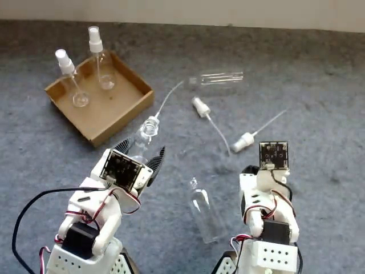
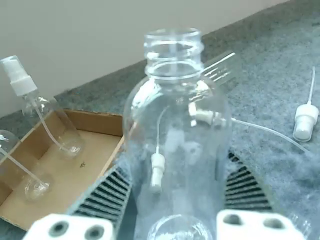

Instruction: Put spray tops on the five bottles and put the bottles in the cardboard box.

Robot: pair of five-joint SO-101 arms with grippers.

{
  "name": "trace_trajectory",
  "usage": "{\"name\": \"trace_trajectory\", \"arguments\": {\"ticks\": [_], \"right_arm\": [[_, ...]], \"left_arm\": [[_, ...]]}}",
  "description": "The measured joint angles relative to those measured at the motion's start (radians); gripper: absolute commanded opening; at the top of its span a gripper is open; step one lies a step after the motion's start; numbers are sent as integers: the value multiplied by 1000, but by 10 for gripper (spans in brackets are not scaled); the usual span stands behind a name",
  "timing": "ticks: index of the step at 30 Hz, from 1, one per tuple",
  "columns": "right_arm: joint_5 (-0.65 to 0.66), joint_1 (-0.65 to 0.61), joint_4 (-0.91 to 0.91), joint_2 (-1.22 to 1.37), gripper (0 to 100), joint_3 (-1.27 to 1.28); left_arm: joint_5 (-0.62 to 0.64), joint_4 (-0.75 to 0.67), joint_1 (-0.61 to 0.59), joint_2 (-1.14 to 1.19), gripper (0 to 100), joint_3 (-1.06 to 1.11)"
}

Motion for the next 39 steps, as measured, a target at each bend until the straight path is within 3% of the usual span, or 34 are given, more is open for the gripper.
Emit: {"name": "trace_trajectory", "arguments": {"ticks": [8,13,19,23,28,32,39], "right_arm": [[81,-52,207,124,21,-368],[81,-52,207,434,21,-583],[81,-52,207,868,21,-824],[81,-60,255,1131,29,-993],[81,-138,430,1415,146,-1281],[83,-196,557,1613,167,-1539],[83,-264,592,1910,176,-1950]], "left_arm": [[0,0,0,-15,53,18],[18,0,0,-15,53,18],[172,-2,-68,-15,53,18],[279,-68,-91,-17,53,58],[397,-224,-94,-15,53,176],[414,-327,-92,-15,53,210],[416,-344,-101,-14,53,210]]}}
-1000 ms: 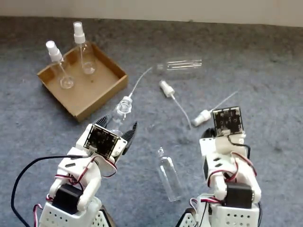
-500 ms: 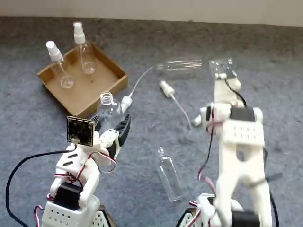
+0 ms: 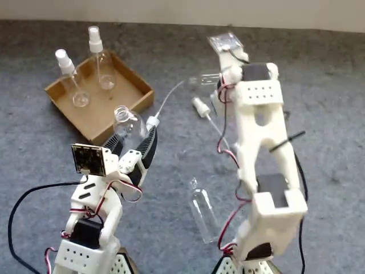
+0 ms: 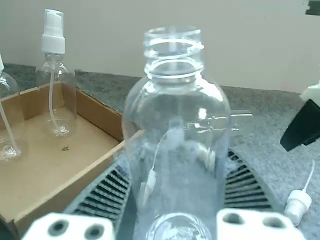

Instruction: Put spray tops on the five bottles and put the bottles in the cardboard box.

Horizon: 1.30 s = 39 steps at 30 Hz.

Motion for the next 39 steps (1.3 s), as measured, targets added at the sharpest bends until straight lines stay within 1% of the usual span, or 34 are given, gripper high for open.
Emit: {"name": "trace_trajectory", "arguments": {"ticks": [2,6,9,14,18,24,30,32,36,39], "right_arm": [[9,-15,0,83,209,-87],[110,-48,40,236,262,-209],[150,-54,43,333,263,-305],[169,-51,34,476,264,-488],[222,-66,31,592,264,-609],[242,-87,31,730,263,-726],[242,-104,31,821,262,-781],[242,-100,29,838,240,-783],[242,-100,29,844,136,-789],[242,-98,26,844,116,-793]], "left_arm": [[0,0,0,0,53,0],[0,0,0,0,53,0],[0,0,0,0,53,0],[0,0,0,0,53,0],[0,0,0,0,53,0],[0,0,0,0,53,0],[0,0,0,0,53,0],[0,0,0,0,53,0],[0,0,0,0,53,0],[0,0,0,0,53,2]]}}
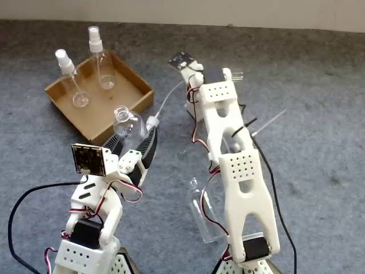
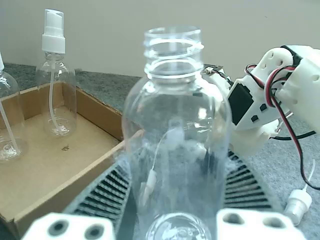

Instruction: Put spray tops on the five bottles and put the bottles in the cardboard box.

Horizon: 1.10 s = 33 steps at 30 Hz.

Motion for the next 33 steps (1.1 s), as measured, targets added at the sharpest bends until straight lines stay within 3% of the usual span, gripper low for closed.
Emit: {"name": "trace_trajectory", "arguments": {"ticks": [8,16,24,33], "right_arm": [[0,2,37,3,112,-46],[0,14,229,-17,112,-388],[-173,86,236,-230,112,-436],[-242,123,238,-638,111,-436]], "left_arm": [[0,0,0,0,53,0],[-5,0,15,0,53,0],[-285,63,176,0,53,0],[-321,91,224,0,53,0]]}}
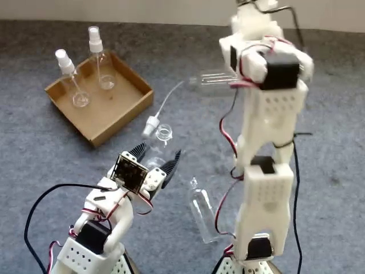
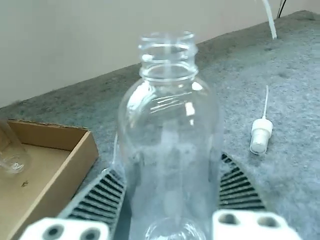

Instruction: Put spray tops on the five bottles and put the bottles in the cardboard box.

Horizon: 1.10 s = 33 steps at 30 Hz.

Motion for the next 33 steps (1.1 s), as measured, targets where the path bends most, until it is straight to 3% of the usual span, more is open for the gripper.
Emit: {"name": "trace_trajectory", "arguments": {"ticks": [12,22,33], "right_arm": [[-146,3,0,-605,111,433],[-150,0,2,-959,111,443],[-150,6,2,-1238,111,439]], "left_arm": [[-6,74,120,0,53,0],[-6,75,195,0,53,0],[-6,75,201,0,53,0]]}}
